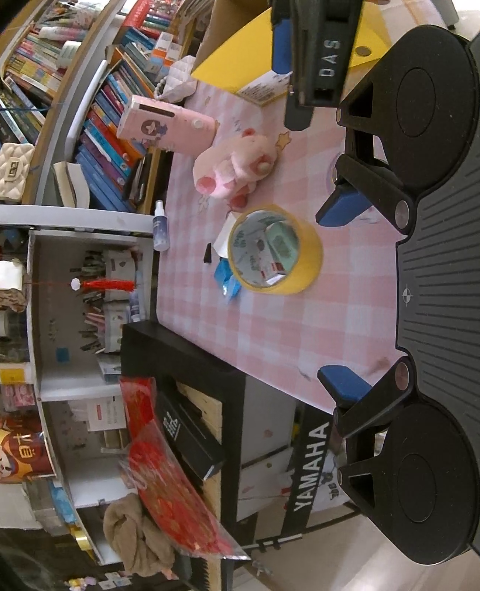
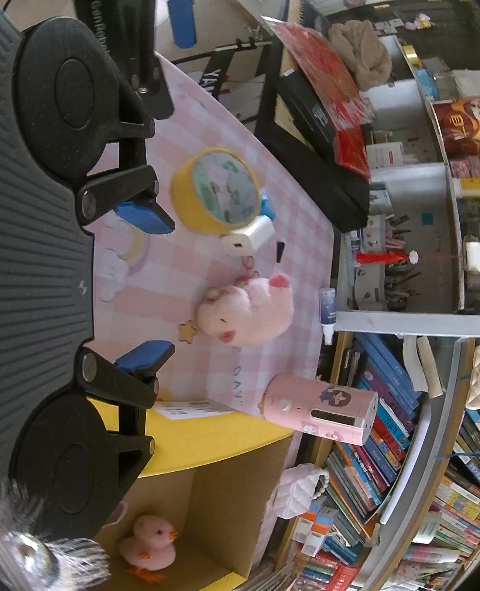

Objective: Organize objects
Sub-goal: 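Move the right tool to the pink pig and grasp it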

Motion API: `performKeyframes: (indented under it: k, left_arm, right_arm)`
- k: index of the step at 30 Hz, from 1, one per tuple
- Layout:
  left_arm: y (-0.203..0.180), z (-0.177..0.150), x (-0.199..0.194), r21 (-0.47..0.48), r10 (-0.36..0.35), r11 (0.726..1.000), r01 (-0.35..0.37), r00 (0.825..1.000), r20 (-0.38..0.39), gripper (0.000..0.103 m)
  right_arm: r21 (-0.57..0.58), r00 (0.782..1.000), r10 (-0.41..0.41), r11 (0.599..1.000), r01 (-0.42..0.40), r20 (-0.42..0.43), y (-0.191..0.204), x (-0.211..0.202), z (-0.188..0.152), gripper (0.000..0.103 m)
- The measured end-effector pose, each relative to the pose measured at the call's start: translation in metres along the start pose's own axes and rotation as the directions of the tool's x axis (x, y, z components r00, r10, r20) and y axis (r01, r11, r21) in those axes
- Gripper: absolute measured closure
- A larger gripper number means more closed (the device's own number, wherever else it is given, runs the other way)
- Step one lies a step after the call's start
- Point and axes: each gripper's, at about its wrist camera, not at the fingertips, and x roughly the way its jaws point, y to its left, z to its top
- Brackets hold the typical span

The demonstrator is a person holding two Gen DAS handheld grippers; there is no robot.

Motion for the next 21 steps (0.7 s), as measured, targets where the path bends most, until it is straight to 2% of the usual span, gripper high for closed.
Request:
performKeyframes:
  k: [7,10,12,14,17,18,21]
  left_arm:
    - [-0.01,0.023,0.032,0.036,-0.001,0.999,0.001,1.0,-0.002,0.018]
    - [-0.02,0.032,0.047,0.077,-0.012,0.997,0.013,1.0,-0.013,0.006]
    - [-0.026,0.035,0.057,0.109,-0.019,0.994,0.021,1.0,-0.018,0.004]
    - [-0.032,0.037,0.069,0.133,-0.027,0.991,0.031,0.999,-0.035,0.004]
    - [-0.038,0.038,0.088,0.165,-0.014,0.986,0.026,0.997,-0.072,0.003]
    - [-0.039,0.038,0.094,0.173,-0.01,0.985,0.025,0.996,-0.086,0.001]
    - [-0.04,0.039,0.105,0.161,-0.049,0.985,0.064,0.994,-0.094,0.0]
  right_arm:
    - [0.037,1.0,-0.016,0.999,0.016,0.007,-0.012,0.034,0.033,0.041]
    - [0.045,0.999,-0.032,0.998,0.032,-0.001,-0.015,0.049,0.048,0.039]
    - [0.045,0.999,-0.035,0.998,0.036,-0.007,-0.017,0.059,0.057,0.032]
    - [0.047,0.999,-0.04,0.998,0.041,-0.013,-0.019,0.069,0.066,0.03]
    - [0.034,0.999,-0.039,0.999,0.041,-0.033,-0.021,0.086,0.076,0.02]
    - [0.023,0.998,-0.041,0.999,0.042,-0.05,-0.022,0.095,0.079,0.018]
    - [0.007,0.994,-0.043,0.999,0.044,-0.1,-0.022,0.116,0.084,0.015]
